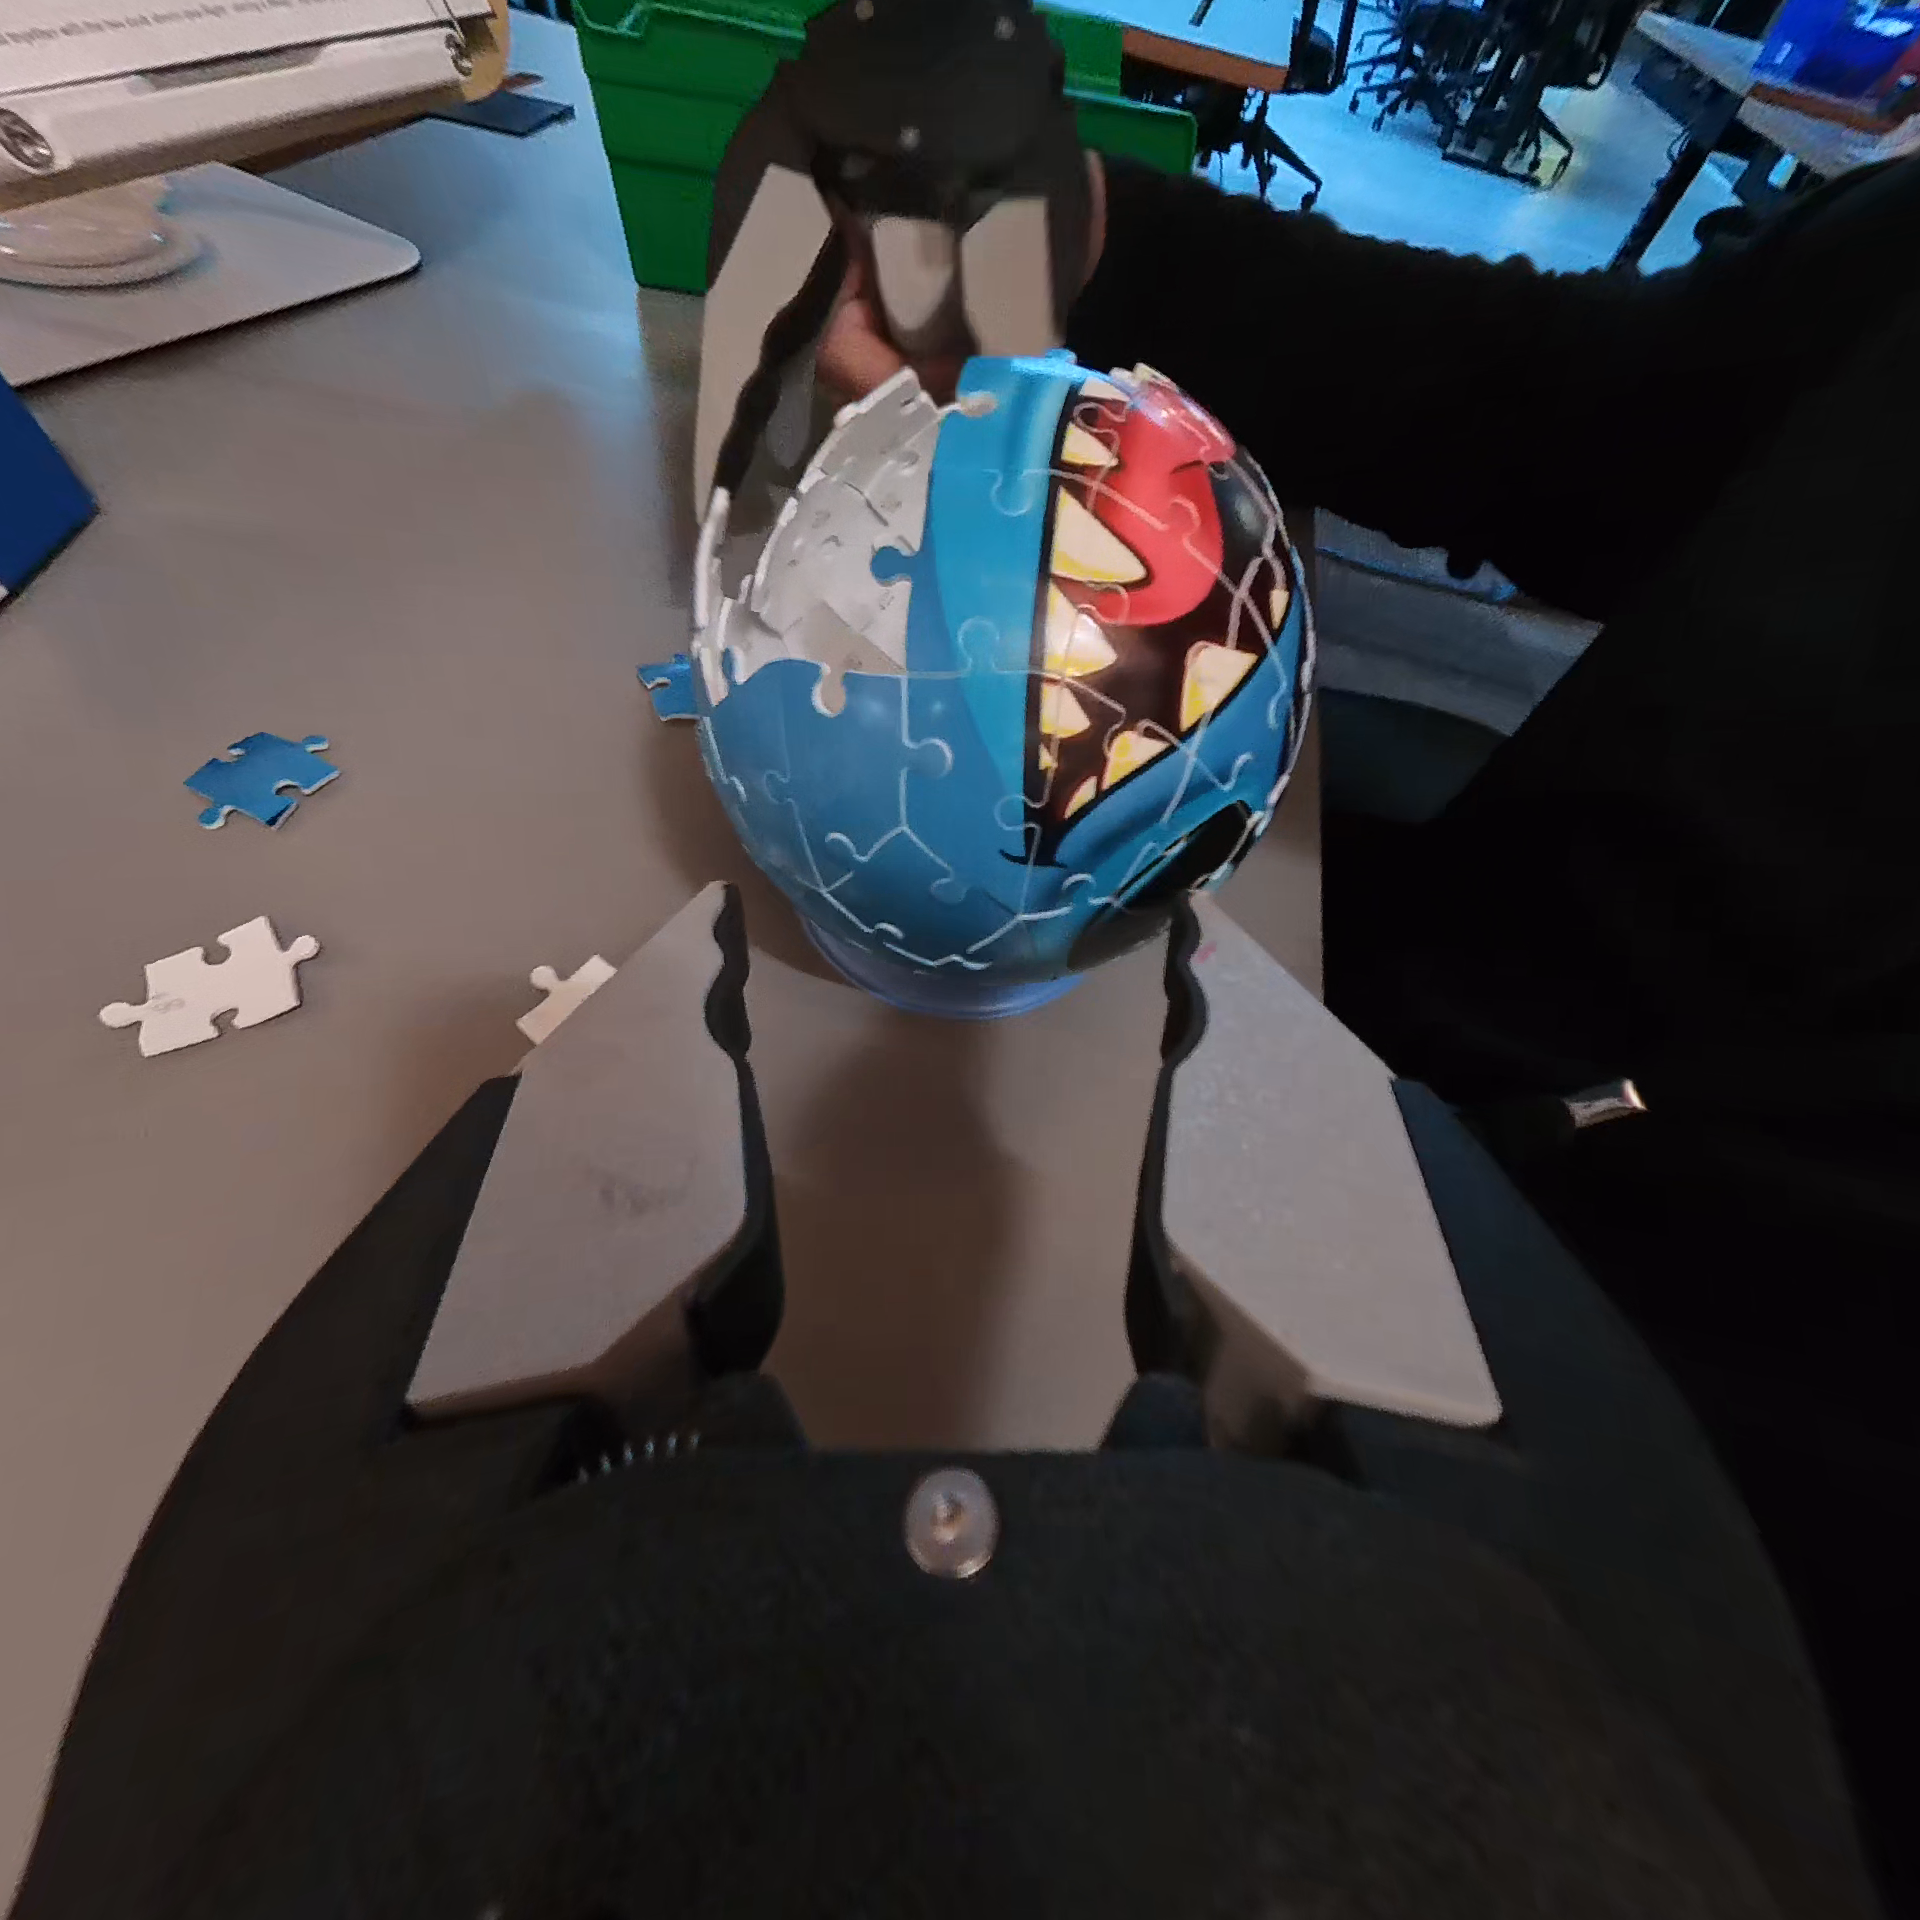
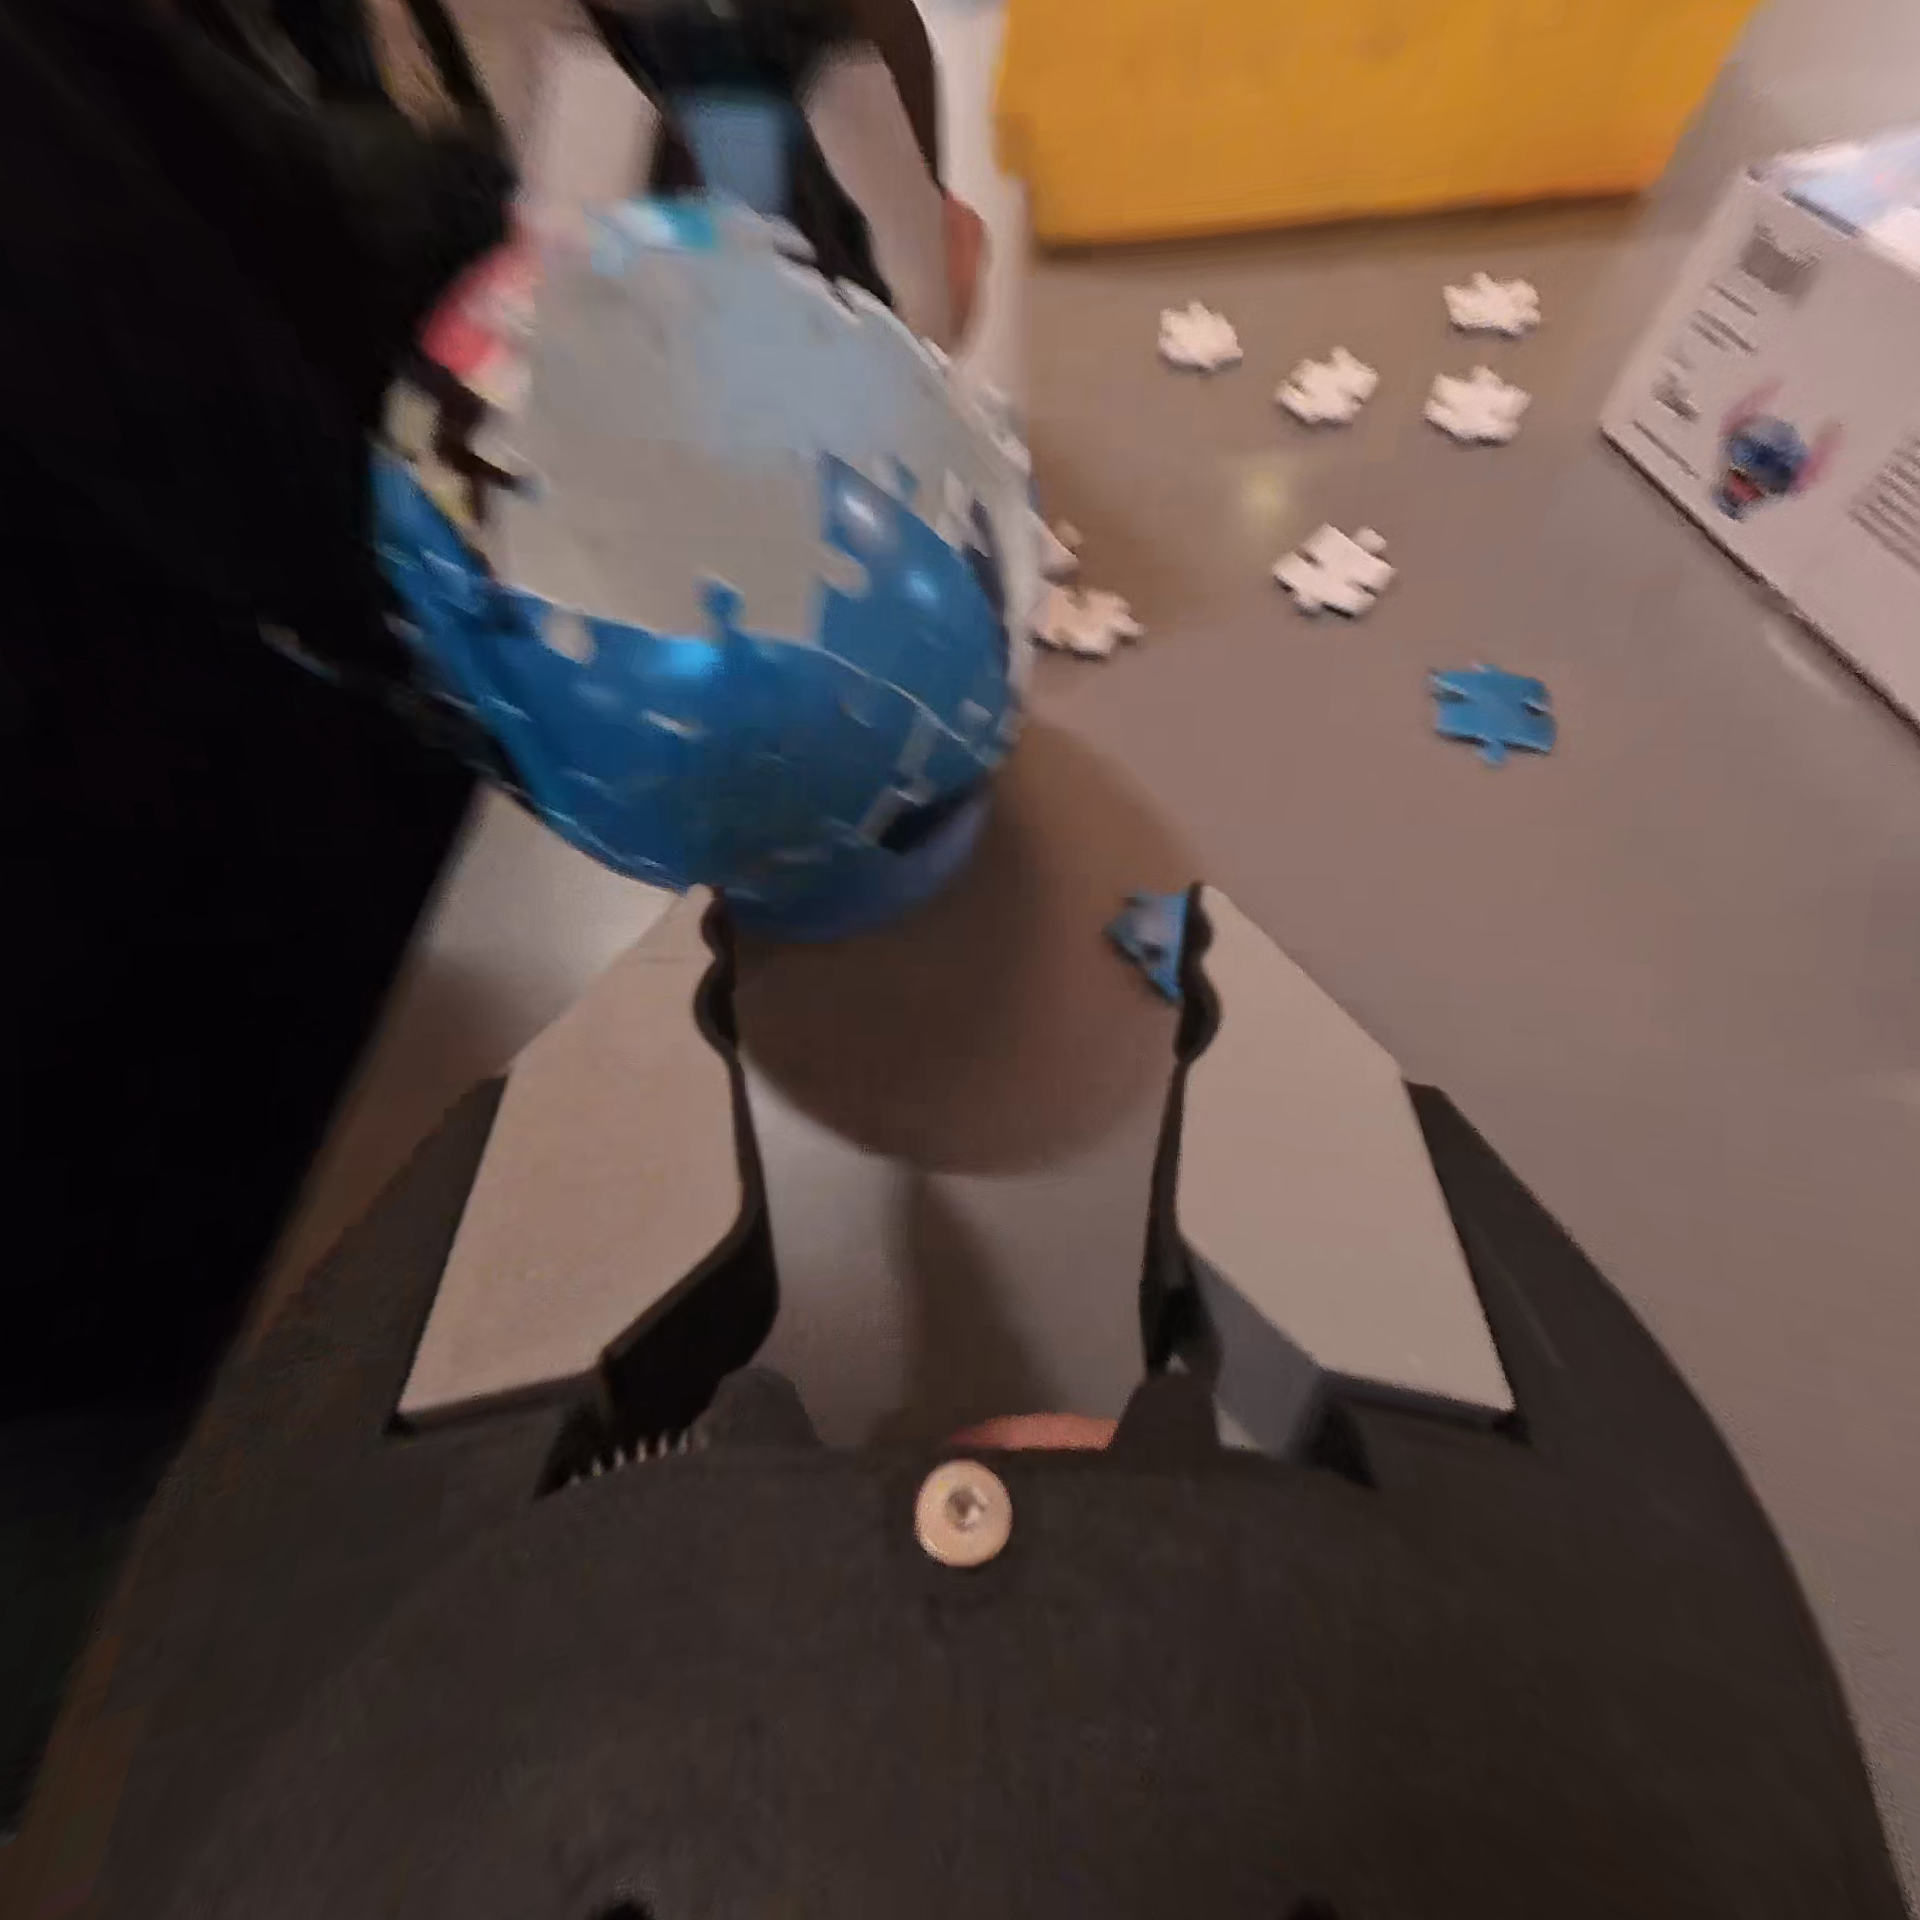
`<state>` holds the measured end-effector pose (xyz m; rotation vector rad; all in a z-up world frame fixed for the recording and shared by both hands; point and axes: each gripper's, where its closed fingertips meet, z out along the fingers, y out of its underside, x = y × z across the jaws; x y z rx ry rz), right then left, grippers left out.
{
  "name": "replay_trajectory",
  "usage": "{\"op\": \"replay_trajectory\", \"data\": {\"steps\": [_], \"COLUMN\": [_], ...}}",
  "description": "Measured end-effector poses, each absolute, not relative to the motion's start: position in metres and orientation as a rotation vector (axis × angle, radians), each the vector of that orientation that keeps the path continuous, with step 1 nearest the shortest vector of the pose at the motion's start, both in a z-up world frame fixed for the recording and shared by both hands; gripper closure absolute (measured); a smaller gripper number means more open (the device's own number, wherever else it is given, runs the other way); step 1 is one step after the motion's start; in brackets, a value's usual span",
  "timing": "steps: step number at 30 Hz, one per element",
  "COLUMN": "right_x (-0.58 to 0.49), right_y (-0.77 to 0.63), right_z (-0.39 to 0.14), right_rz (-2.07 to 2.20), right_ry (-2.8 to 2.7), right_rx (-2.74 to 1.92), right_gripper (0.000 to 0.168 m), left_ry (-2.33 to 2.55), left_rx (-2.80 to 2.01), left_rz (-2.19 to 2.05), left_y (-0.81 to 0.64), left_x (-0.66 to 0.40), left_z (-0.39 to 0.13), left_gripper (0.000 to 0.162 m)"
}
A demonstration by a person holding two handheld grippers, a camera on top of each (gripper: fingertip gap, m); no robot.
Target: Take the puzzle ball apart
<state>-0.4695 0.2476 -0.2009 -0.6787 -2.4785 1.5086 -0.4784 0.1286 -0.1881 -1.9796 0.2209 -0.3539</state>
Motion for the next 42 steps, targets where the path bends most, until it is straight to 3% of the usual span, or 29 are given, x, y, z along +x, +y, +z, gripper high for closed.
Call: {"op": "replay_trajectory", "data": {"steps": [5,7,10,12,15,18,24,32,38,41,42], "right_x": [-0.453,-0.451,-0.444,-0.441,-0.442,-0.442,-0.443,-0.459,-0.458,-0.456,-0.456], "right_y": [0.22,0.214,0.208,0.203,0.2,0.199,0.196,0.197,0.199,0.196,0.193], "right_z": [-0.187,-0.184,-0.182,-0.184,-0.191,-0.195,-0.196,-0.204,-0.204,-0.199,-0.199], "right_rz": [1.681,1.727,1.758,1.757,1.695,1.643,1.594,1.183,1.117,1.314,1.359], "right_ry": [-2.49,-2.508,-2.537,-2.549,-2.575,-2.584,-2.614,-2.44,-2.374,-2.422,-2.444], "right_rx": [-0.681,-0.658,-0.614,-0.601,-0.609,-0.626,-0.681,-0.296,-0.266,-0.41,-0.454], "right_gripper": [0.073,0.077,0.079,0.071,0.07,0.069,0.066,0.066,0.077,0.068,0.062], "left_ry": [0.286,0.336,0.385,0.408,0.367,0.253,0.133,0.443,0.35,0.362,0.374], "left_rx": [-2.044,-2.059,-2.067,-2.05,-2.051,-2.11,-2.111,-2.026,-2.021,-2.014,-2.018], "left_rz": [-0.316,-0.274,-0.206,-0.174,-0.2,-0.425,-0.428,0.148,-0.013,-0.158,-0.188], "left_y": [0.134,0.133,0.133,0.133,0.13,0.12,0.133,0.133,0.115,0.115,0.118], "left_x": [-0.471,-0.471,-0.471,-0.47,-0.473,-0.461,-0.459,-0.477,-0.484,-0.478,-0.476], "left_z": [-0.195,-0.197,-0.198,-0.194,-0.189,-0.197,-0.194,-0.191,-0.181,-0.173,-0.173], "left_gripper": [0.078,0.077,0.086,0.089,0.09,0.076,0.069,0.077,0.078,0.058,0.058]}}
